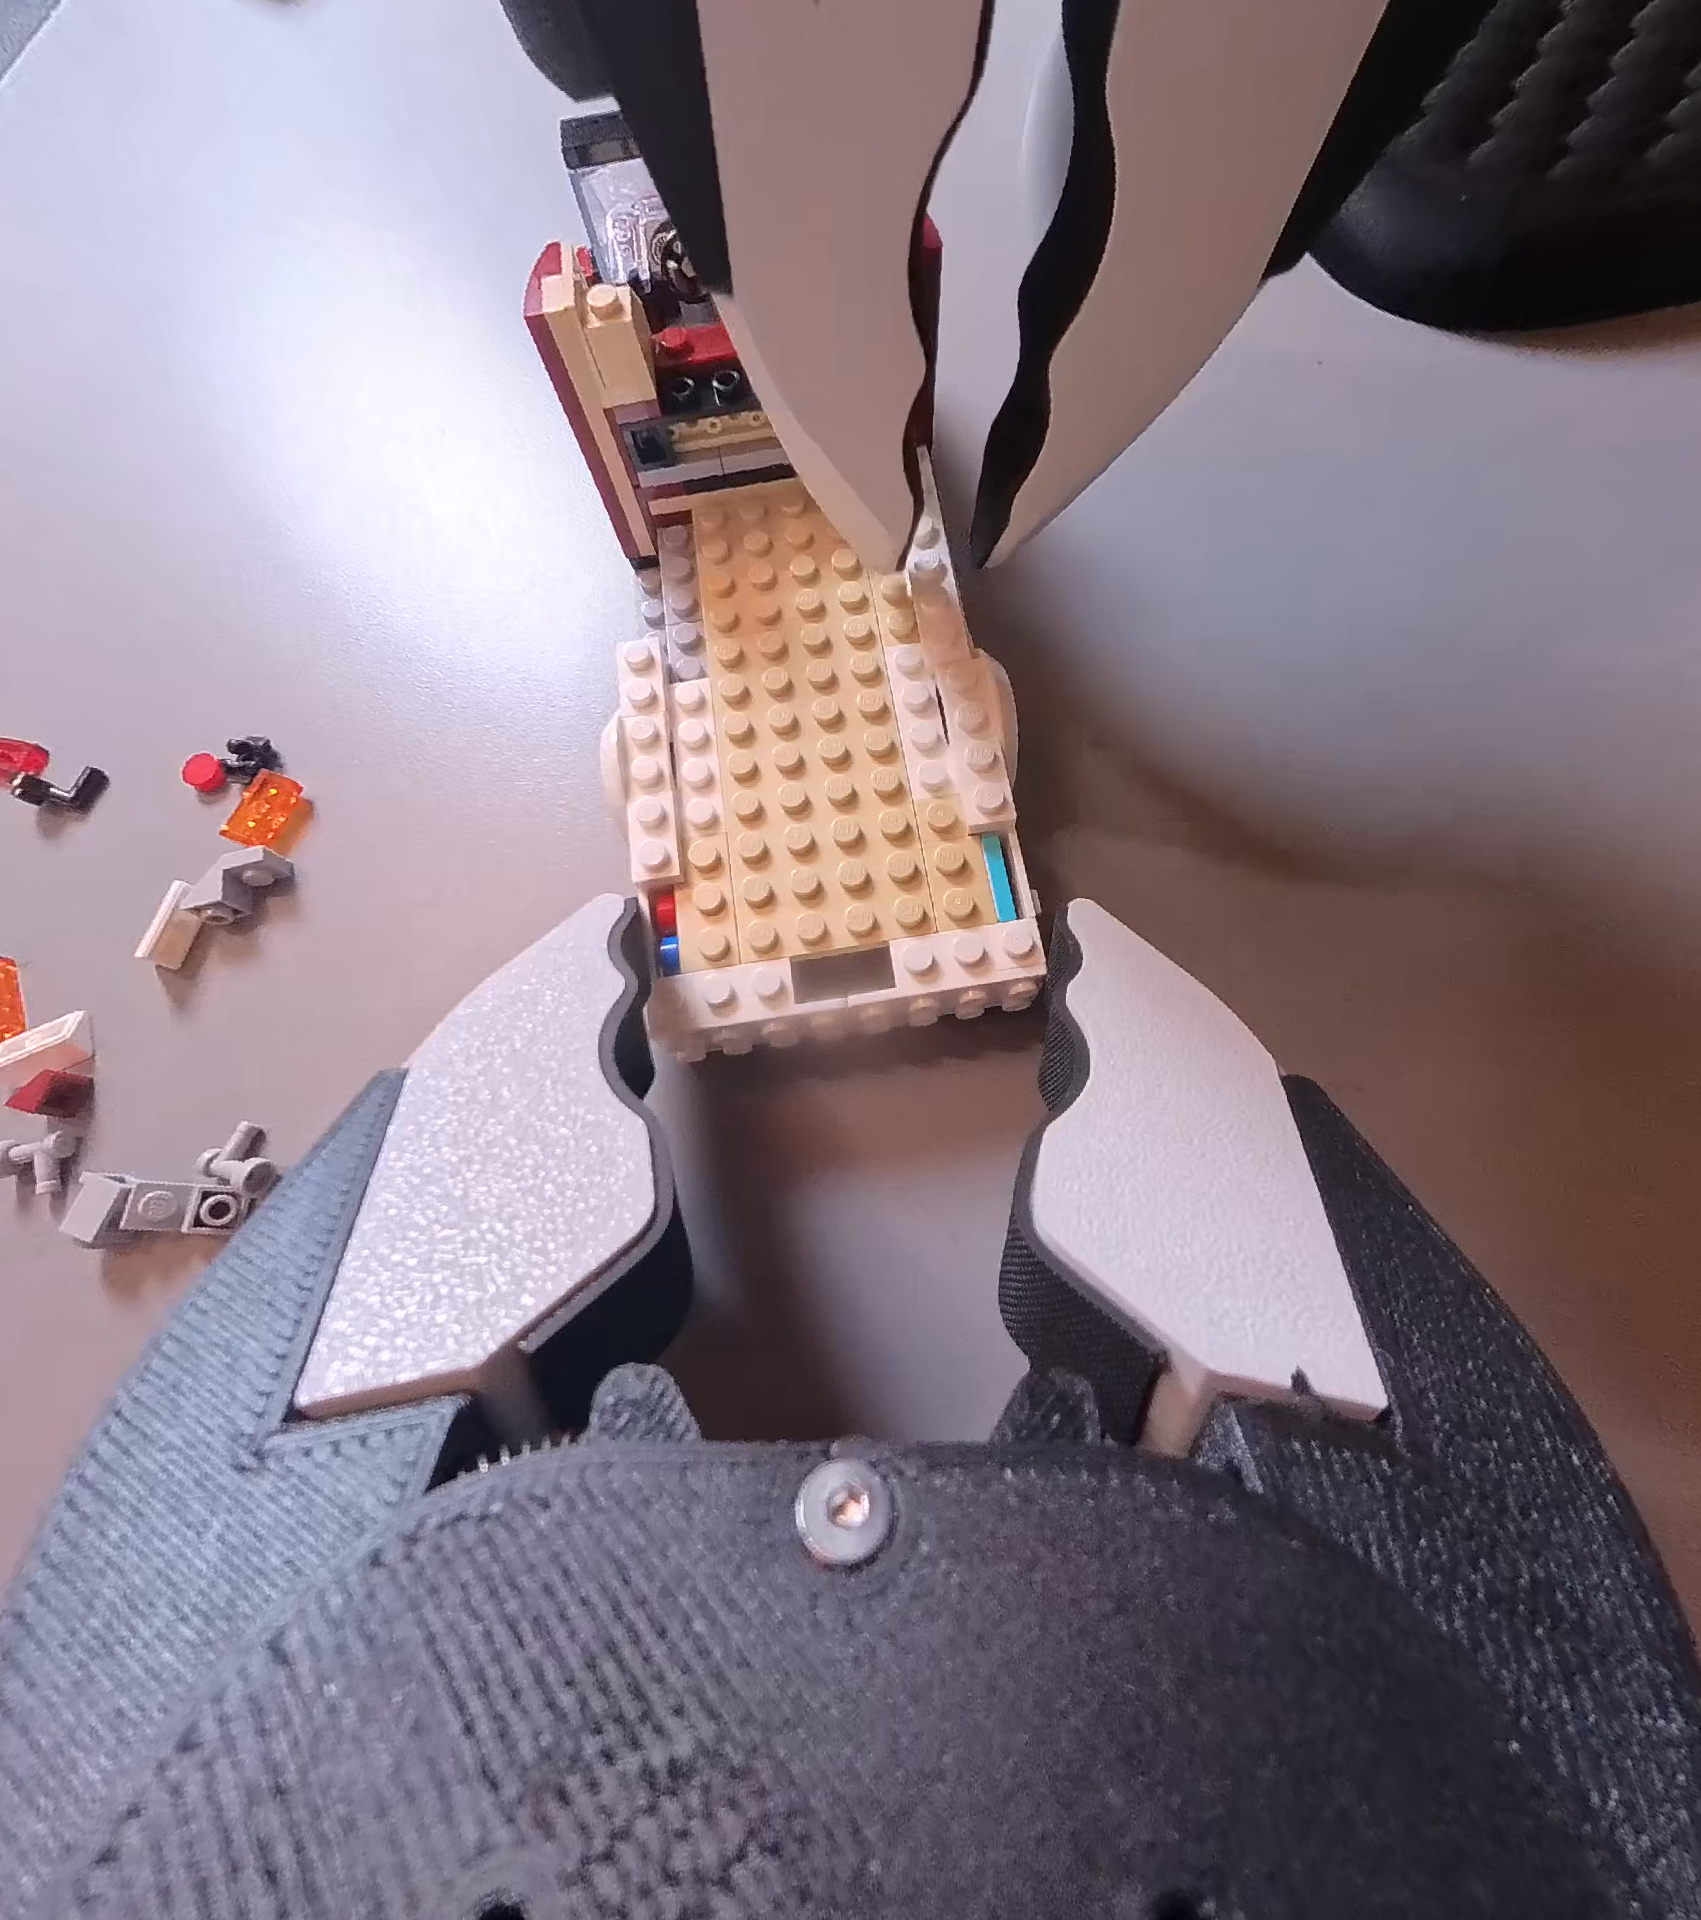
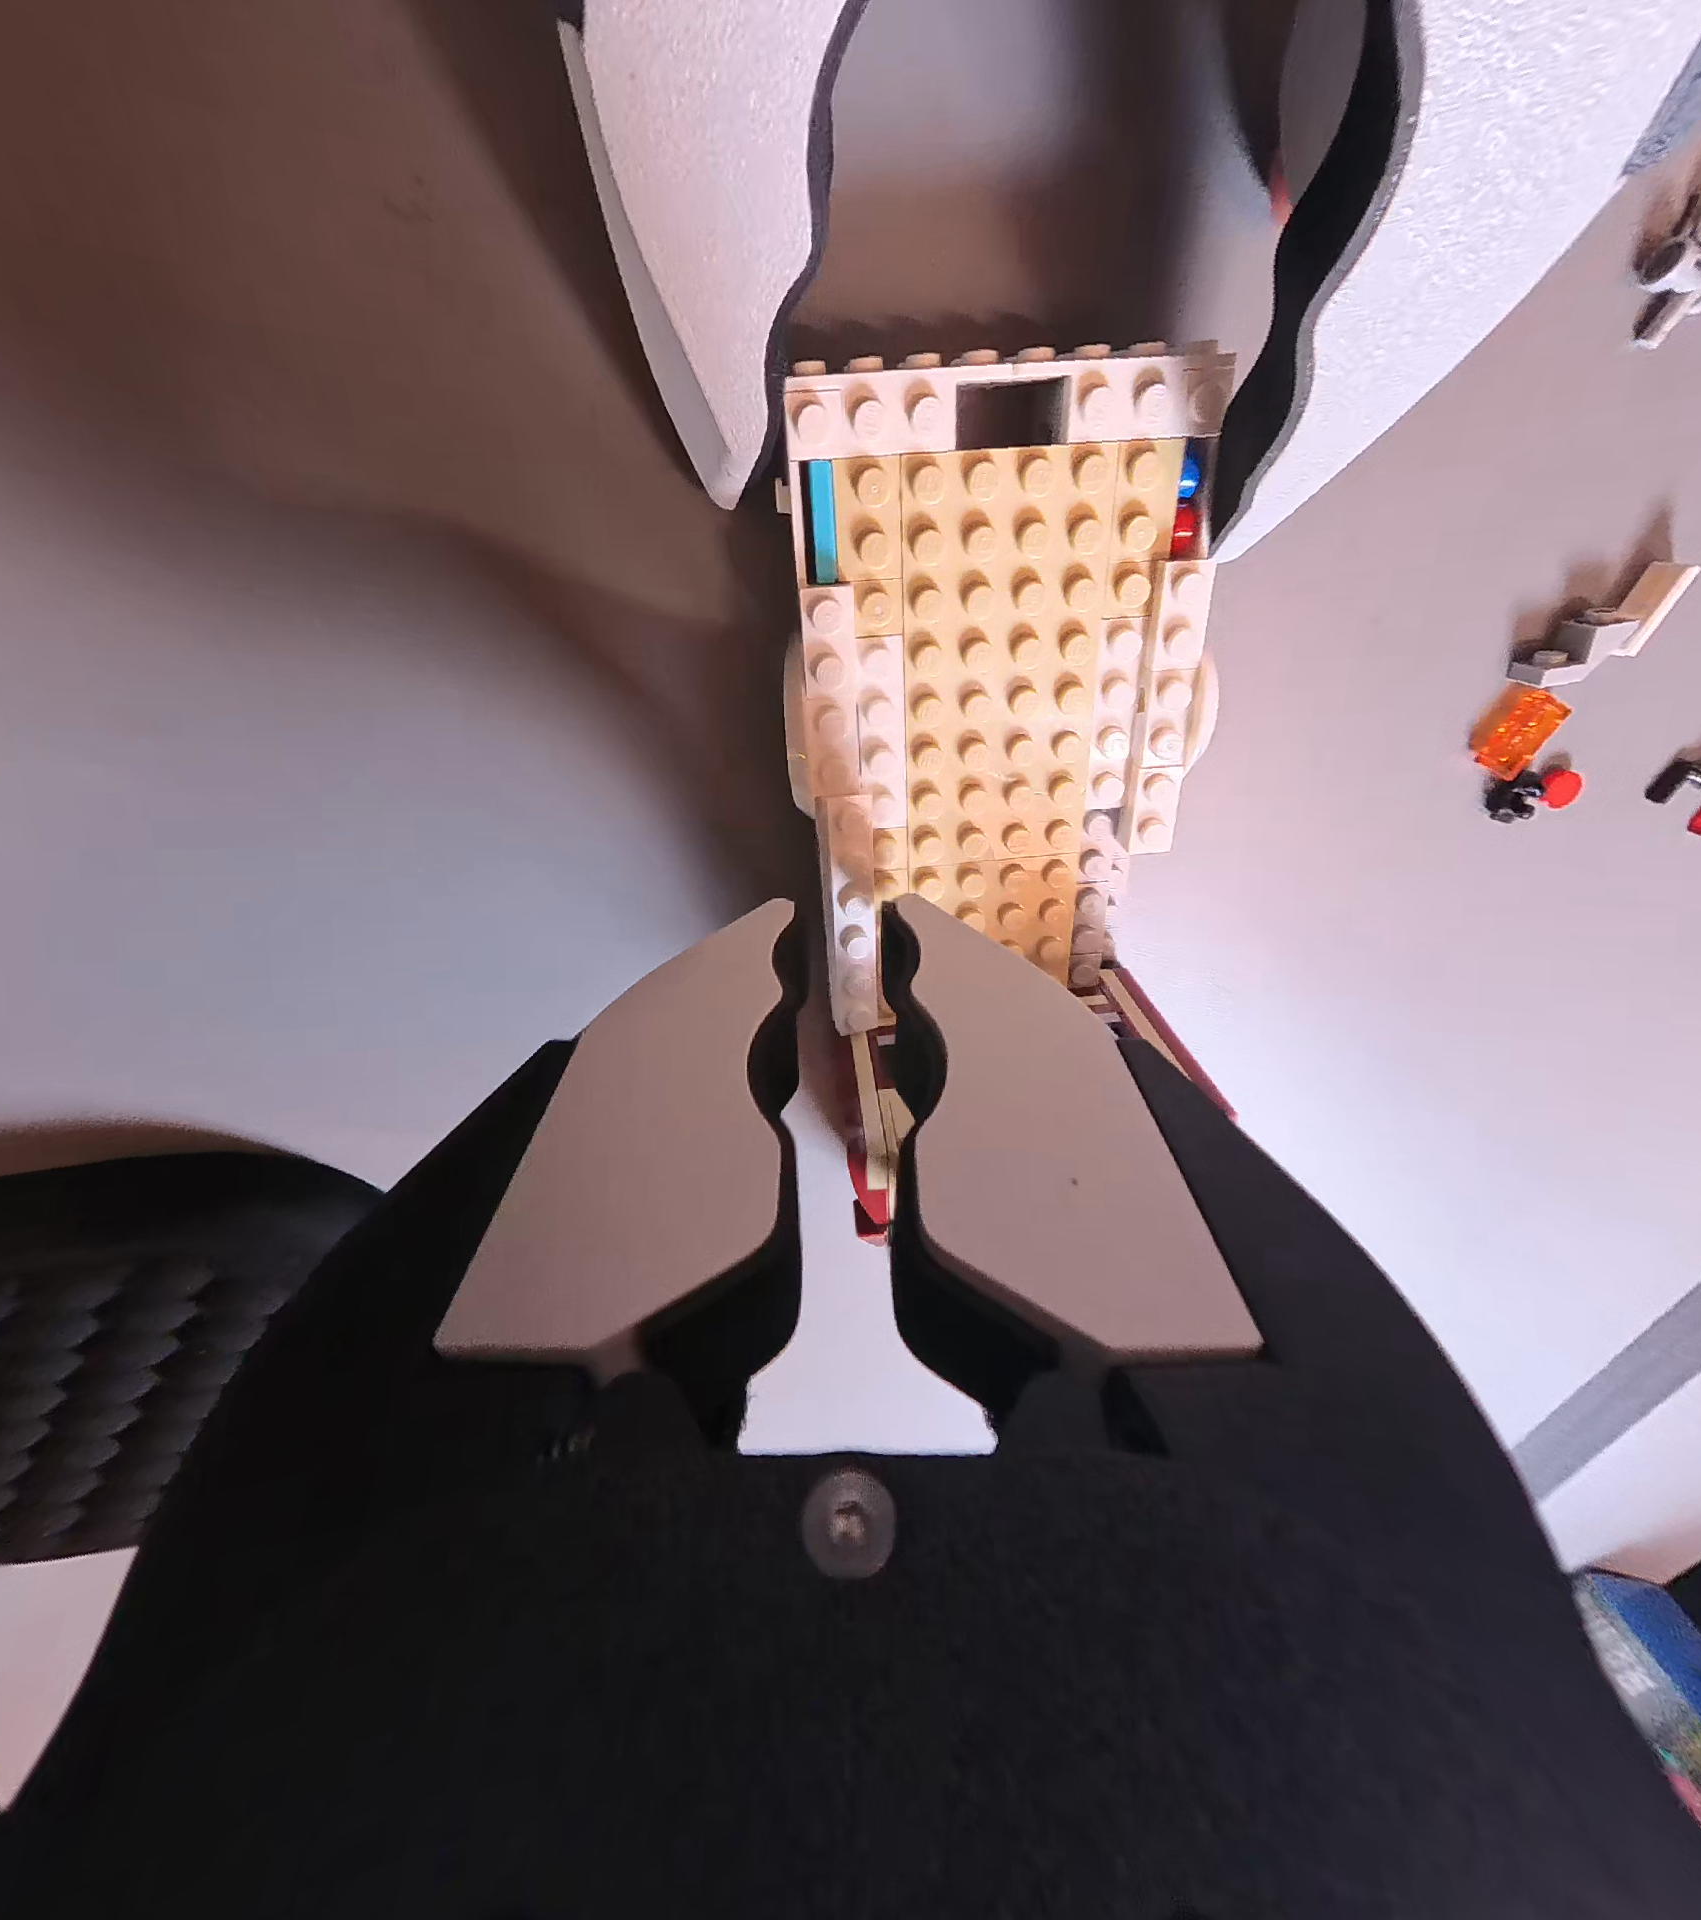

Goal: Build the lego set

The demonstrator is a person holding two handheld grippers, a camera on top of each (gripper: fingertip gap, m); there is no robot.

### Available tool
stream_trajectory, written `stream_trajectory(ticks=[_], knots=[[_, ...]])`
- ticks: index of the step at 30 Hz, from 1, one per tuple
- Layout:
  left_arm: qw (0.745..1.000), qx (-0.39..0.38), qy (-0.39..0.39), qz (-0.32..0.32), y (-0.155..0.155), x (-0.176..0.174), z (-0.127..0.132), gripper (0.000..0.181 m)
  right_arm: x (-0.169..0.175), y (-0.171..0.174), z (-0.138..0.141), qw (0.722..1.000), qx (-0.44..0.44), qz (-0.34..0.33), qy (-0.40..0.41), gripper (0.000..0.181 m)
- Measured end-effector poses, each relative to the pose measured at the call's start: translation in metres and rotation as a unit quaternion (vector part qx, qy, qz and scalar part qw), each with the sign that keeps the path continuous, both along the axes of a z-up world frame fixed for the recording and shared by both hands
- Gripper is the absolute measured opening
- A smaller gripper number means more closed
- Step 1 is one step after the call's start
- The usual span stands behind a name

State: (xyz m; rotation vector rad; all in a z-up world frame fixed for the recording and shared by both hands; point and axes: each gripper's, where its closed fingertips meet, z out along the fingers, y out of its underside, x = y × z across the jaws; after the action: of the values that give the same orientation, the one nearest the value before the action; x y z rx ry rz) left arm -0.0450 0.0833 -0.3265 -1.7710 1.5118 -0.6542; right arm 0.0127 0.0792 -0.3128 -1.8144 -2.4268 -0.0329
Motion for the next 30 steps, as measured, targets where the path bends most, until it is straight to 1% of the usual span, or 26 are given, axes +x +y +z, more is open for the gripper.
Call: stream_trajectory(ticks=[5, 11, 30], knots=[[1.0, 0.0, 0.0, 0.0, 0.0, 0.0, 0.0, 0.074, -0.0015, 0.0011, 0.0036, 0.999, -0.026, -0.02, 0.012, 0.012], [1.0, 0.0, 0.0, 0.0, 0.0, 0.0, 0.0, 0.074, 0.0006, -0.0007, -0.0006, 0.998, -0.051, -0.031, -0.004, 0.007], [1.0, 0.0, 0.0, 0.001, -0.0001, 0.0, 0.0, 0.074, 0.0008, -0.0015, 0.0007, 0.999, -0.041, -0.027, -0.001, 0.006]])
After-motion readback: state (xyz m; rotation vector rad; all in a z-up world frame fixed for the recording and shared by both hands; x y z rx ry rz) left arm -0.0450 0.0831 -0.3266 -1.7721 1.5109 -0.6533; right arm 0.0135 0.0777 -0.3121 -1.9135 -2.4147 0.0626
